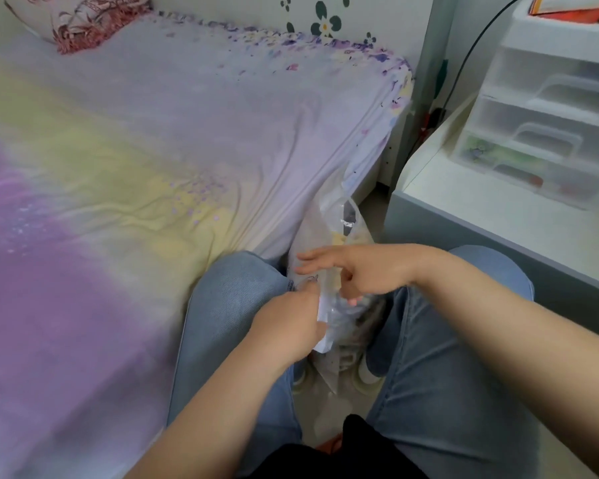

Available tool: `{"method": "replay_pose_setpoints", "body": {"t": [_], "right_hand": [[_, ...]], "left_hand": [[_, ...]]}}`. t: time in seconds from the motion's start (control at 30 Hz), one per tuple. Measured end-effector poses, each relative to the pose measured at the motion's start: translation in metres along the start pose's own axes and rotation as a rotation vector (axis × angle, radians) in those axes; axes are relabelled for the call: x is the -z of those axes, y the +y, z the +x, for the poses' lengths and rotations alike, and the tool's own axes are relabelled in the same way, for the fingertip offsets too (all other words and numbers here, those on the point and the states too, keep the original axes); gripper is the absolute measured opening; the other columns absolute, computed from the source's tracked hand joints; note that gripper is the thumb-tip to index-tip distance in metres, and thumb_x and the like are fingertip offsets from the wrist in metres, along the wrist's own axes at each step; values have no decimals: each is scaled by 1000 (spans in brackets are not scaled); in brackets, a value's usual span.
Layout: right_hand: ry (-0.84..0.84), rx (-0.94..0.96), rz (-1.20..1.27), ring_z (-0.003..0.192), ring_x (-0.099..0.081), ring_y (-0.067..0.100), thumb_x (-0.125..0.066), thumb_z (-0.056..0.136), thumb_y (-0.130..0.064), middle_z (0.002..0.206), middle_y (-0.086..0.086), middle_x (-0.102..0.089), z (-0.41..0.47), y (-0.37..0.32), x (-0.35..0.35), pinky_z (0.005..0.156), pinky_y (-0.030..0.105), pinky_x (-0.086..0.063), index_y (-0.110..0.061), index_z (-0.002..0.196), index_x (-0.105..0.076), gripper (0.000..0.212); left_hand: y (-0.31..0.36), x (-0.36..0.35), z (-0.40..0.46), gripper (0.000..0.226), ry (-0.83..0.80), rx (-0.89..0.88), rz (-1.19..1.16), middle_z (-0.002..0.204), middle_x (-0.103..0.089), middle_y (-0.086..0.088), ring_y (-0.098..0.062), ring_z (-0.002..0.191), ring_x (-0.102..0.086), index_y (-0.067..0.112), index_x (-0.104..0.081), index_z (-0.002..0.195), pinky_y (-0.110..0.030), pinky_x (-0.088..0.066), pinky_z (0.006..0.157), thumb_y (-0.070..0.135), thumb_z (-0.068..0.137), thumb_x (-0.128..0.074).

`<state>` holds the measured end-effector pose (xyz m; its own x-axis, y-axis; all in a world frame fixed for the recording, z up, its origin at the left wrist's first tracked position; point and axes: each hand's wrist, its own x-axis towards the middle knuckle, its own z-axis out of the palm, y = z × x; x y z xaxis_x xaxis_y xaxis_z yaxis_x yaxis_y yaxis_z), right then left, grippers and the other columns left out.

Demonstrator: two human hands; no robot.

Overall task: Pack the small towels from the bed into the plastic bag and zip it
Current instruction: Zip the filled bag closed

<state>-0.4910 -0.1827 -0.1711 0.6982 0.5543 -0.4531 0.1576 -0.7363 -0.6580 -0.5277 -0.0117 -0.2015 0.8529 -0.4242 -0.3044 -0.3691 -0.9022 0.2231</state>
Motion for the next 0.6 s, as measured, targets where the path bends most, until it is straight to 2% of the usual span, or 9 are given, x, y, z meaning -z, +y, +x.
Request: {"method": "replay_pose_setpoints", "body": {"t": [0.07,0.1,0.13,0.2,0.27,0.33,0.43,0.5,0.6], "right_hand": [[-106,14,-22,78,-60,9,-62,80,2,107,-3,-66,1,-10,-10,66,19,-49,-42,142,-30,83],[-73,22,-90,78,-60,13,-66,80,-5,102,-3,-66,5,-10,-14,70,26,-50,-42,135,-36,73],[-20,20,-160,80,-61,17,-69,80,-11,100,-5,-65,10,-8,-17,73,27,-49,-34,131,-46,60],[51,-15,-222,79,-64,22,-72,81,-20,91,-4,-68,15,-4,-16,70,24,-48,-25,118,-62,39],[116,-5,-195,72,-61,8,-74,82,-24,79,-9,-66,15,-1,-14,67,10,-43,-20,103,-71,22],[179,32,-181,65,-53,-3,-74,82,-23,72,-13,-61,14,2,-14,63,4,-38,-16,90,-73,11],[219,49,-189,65,-56,5,-73,84,-24,78,0,-70,12,8,-17,60,8,-36,-19,78,-68,9],[198,40,-85,66,-61,9,-72,84,-22,82,2,-73,8,9,-15,65,15,-42,-25,83,-68,6],[85,38,55,59,-63,8,-73,84,-23,92,-20,-67,3,1,-14,66,16,-48,-27,111,-68,29]], "left_hand": [[1,-4,-7,39,134,-25,-74,100,-66,-9,-29,88,-63,12,-37,125,-35,-42,62,32,95,-50],[1,-7,-11,36,187,-21,-137,98,-67,-7,-28,88,-63,13,-40,120,-37,-45,65,36,95,-50],[0,-9,-14,35,214,3,-228,97,-68,-4,-27,89,-63,14,-42,115,-39,-47,70,39,94,-52],[-4,-12,-19,39,172,99,-408,96,-65,2,-21,92,-62,19,-47,108,-37,-48,75,48,86,-61],[-8,-16,-22,33,147,126,-407,88,-63,6,-18,90,-61,22,-53,93,-32,-46,71,51,81,-65],[-10,-20,-24,31,186,108,-317,80,-67,4,-21,84,-63,17,-55,77,-34,-47,71,47,85,-63],[-9,-23,-24,31,224,116,-382,77,-72,3,-20,78,-66,17,-61,70,-40,-51,75,39,91,-57],[-7,-21,-23,32,242,113,-411,76,-73,5,-18,74,-66,20,-59,65,-39,-52,74,37,92,-57],[-6,-19,-23,29,264,80,-433,74,-73,6,-14,62,-65,18,-65,72,-36,-54,68,37,92,-58]]}}
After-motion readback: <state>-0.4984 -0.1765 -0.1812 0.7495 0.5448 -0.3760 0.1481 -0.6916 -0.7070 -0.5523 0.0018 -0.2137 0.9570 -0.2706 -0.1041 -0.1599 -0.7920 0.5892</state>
